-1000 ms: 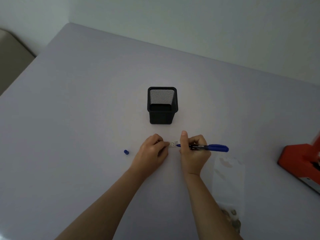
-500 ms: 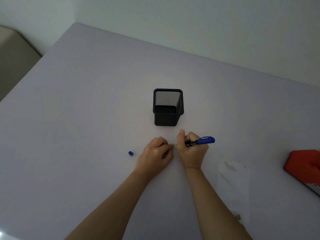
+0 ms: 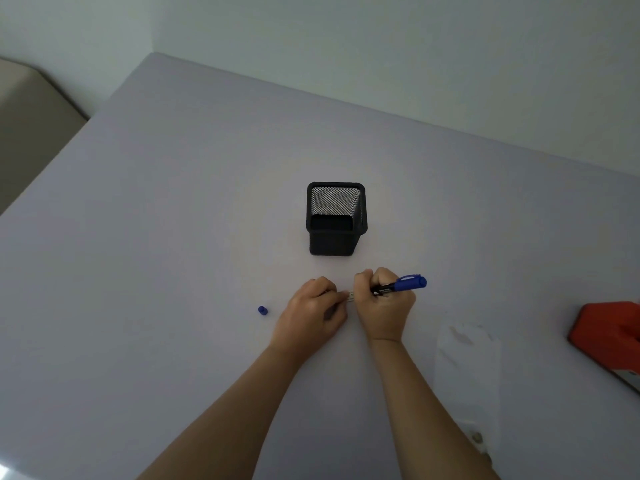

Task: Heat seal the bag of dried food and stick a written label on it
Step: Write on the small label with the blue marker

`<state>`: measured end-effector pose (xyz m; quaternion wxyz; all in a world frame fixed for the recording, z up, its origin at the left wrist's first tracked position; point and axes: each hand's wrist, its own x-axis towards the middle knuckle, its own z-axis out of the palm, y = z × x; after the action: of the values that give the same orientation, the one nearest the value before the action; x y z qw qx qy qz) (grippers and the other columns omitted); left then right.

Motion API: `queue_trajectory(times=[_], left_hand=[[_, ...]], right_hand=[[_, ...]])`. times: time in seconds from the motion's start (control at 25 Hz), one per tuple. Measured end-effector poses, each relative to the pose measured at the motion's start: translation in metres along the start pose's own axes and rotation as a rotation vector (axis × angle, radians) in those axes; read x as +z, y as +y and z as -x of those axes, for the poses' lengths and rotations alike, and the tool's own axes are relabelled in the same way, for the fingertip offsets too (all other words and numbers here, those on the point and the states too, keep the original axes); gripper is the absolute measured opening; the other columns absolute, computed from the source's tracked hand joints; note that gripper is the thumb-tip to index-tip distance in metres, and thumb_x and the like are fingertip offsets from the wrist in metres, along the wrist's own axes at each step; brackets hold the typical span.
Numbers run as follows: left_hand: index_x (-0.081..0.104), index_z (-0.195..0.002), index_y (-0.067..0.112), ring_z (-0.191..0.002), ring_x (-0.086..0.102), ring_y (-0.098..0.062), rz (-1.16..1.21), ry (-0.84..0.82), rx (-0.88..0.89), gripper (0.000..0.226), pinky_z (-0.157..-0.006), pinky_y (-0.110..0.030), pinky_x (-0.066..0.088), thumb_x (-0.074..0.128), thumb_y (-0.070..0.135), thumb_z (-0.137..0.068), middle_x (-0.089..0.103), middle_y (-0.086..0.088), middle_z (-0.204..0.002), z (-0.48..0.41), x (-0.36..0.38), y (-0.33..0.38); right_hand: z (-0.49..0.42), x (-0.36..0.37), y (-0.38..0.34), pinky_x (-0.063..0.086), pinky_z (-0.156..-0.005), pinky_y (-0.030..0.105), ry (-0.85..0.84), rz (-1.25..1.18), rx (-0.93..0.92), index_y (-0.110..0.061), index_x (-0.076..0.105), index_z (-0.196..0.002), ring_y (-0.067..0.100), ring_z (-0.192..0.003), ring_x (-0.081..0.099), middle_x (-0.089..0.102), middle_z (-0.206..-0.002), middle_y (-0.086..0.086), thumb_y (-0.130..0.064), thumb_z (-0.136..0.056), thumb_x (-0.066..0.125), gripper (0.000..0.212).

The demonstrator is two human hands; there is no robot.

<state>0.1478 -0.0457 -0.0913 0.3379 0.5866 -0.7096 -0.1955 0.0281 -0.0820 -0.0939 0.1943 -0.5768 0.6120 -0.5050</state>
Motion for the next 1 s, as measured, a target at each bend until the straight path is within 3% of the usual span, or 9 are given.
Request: queue_trajectory(times=[0.2, 0.52, 0.72, 1.0], left_hand=[[0.072, -0.083, 0.004, -0.066, 0.054, -0.019, 0.003, -0.01, 0.0, 0.023, -0.064, -0.024, 0.044, 0.054, 0.017, -0.081, 0.06, -0.008, -0.076, -0.0001, -0.0009, 0.0008], [0.073, -0.084, 0.005, -0.064, 0.055, -0.021, -0.004, -0.017, -0.006, 0.023, -0.063, -0.023, 0.044, 0.054, 0.017, -0.081, 0.06, -0.008, -0.075, -0.0002, -0.0016, 0.0009], [0.073, -0.084, 0.005, -0.065, 0.055, -0.019, -0.002, -0.019, -0.006, 0.023, -0.064, -0.022, 0.044, 0.054, 0.018, -0.081, 0.06, -0.008, -0.076, 0.0, -0.0015, 0.0014], [0.072, -0.083, 0.004, -0.064, 0.055, -0.02, -0.001, -0.015, -0.001, 0.022, -0.063, -0.024, 0.044, 0.054, 0.017, -0.081, 0.06, -0.008, -0.075, -0.0005, -0.0017, 0.0016]], right_hand=[[-0.0008, 0.0002, 0.0002, 0.033, -0.039, 0.035, 0.005, 0.009, -0.009, 0.0, 0.035, -0.048, 0.023, -0.038, 0.034, 0.037, -0.039, 0.013, -0.019, -0.08, 0.05, 0.04], [-0.0006, 0.0006, 0.0004, 0.035, -0.039, 0.039, 0.005, -0.008, 0.008, 0.001, 0.037, -0.049, 0.029, -0.037, 0.036, 0.038, -0.04, 0.014, -0.02, -0.08, 0.052, 0.041], [0.0011, 0.0004, 0.0008, 0.037, -0.043, 0.025, -0.029, -0.128, 0.025, 0.001, 0.041, -0.051, 0.027, -0.044, 0.039, 0.042, -0.042, 0.015, -0.021, -0.081, 0.053, 0.039], [0.0014, 0.0005, 0.0015, 0.037, -0.042, 0.031, -0.034, -0.113, 0.006, 0.001, 0.04, -0.05, 0.025, -0.043, 0.037, 0.041, -0.043, 0.015, -0.019, -0.082, 0.054, 0.04]])
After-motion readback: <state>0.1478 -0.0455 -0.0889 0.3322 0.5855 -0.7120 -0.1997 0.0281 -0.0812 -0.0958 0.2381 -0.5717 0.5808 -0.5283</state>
